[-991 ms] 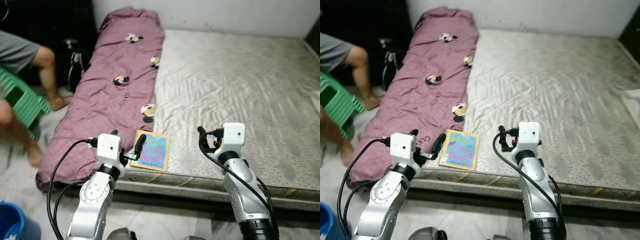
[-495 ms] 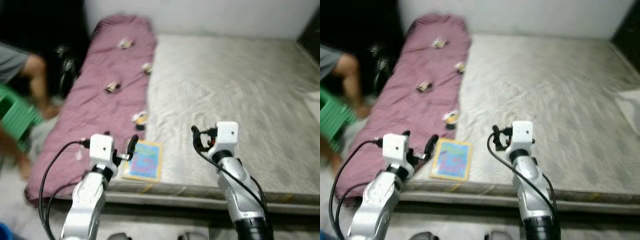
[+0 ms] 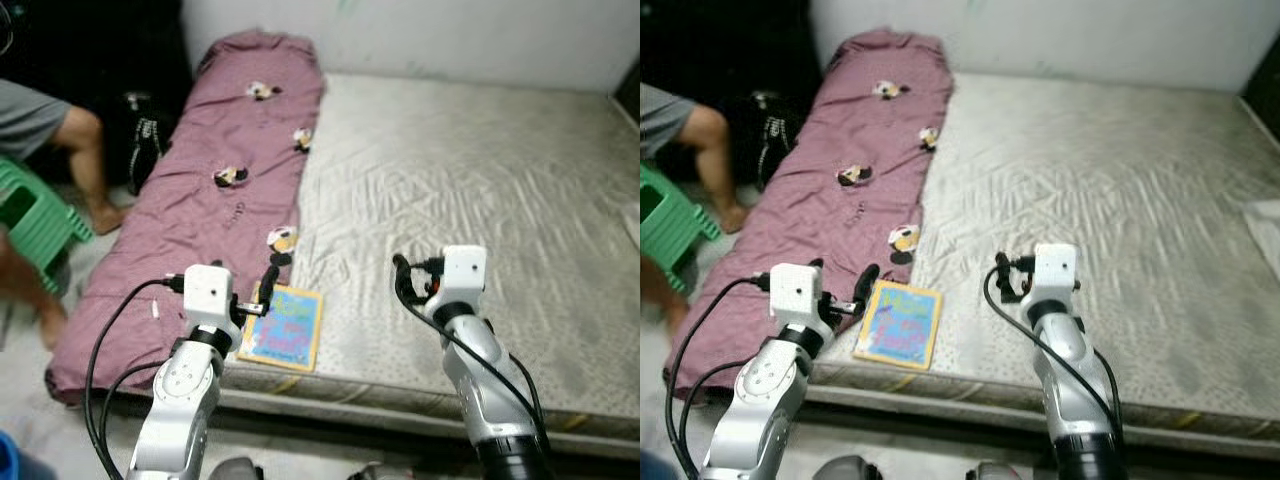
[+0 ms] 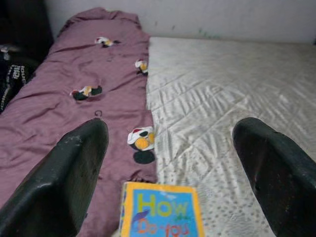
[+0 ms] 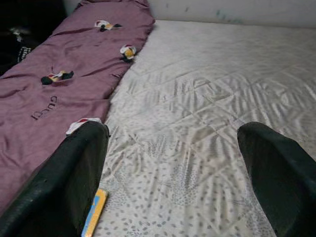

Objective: Clean up the room

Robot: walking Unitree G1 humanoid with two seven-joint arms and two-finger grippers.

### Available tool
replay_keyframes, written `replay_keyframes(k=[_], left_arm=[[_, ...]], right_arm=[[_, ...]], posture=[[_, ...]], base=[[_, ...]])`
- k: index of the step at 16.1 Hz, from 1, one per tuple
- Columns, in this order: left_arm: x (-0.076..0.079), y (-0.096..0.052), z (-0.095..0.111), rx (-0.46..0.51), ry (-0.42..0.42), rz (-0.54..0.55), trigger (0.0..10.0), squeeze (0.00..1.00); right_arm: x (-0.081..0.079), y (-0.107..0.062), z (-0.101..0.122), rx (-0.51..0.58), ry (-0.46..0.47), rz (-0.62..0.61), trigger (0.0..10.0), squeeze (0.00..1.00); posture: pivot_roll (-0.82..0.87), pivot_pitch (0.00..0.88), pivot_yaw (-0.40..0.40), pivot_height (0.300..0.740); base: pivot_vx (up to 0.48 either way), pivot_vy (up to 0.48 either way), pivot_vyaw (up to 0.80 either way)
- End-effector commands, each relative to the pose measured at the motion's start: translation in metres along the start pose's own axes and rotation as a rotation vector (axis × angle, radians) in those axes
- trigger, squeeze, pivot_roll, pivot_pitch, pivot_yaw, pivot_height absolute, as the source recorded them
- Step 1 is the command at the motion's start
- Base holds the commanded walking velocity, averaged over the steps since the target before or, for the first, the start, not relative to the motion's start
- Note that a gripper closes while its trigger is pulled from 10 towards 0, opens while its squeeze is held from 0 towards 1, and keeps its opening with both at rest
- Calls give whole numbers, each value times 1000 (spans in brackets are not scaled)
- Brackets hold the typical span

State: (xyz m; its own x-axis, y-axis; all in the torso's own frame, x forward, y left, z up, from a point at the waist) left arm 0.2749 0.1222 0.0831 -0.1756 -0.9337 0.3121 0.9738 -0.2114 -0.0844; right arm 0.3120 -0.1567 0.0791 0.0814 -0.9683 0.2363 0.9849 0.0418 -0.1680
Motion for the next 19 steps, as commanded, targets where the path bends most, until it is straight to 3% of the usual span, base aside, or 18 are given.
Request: replay_keyframes(k=[1, 10, 19], left_arm=[[3, 2, -1, -8, 9, -9, 10000, 0], [2, 1, -1, -8, 11, -4, 10000, 0], [3, 4, 11, 38, 18, -18, 10000, 0]], right_arm=[[5, 0, -1, -9, -3, -15, 10000, 0], [6, -1, -3, -14, -13, -14, 10000, 0], [4, 2, -2, -17, -11, -3, 10000, 0]], posture=[[-14, 40, -9, 740], [-17, 44, -8, 740], [-6, 57, -22, 740]], base=[[0, 480, -550], [0, 477, -51], [0, 0, 0]])
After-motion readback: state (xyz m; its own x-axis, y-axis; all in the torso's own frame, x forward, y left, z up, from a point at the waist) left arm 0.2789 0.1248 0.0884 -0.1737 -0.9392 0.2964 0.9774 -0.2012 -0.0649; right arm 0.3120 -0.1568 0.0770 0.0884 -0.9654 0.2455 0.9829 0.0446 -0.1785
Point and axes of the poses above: a point about 5 cm out from each wrist's last joint towards the gripper, its own y axis pointing out of the wrist towards the gripper, its own z axis along the axis of the wrist's last joint, x = y × z, the point moved 3 cm from there along y, pointing out of the wrist towards the gripper, and after that the axes turned 15 degrees about -y, right-handed, at the moved point
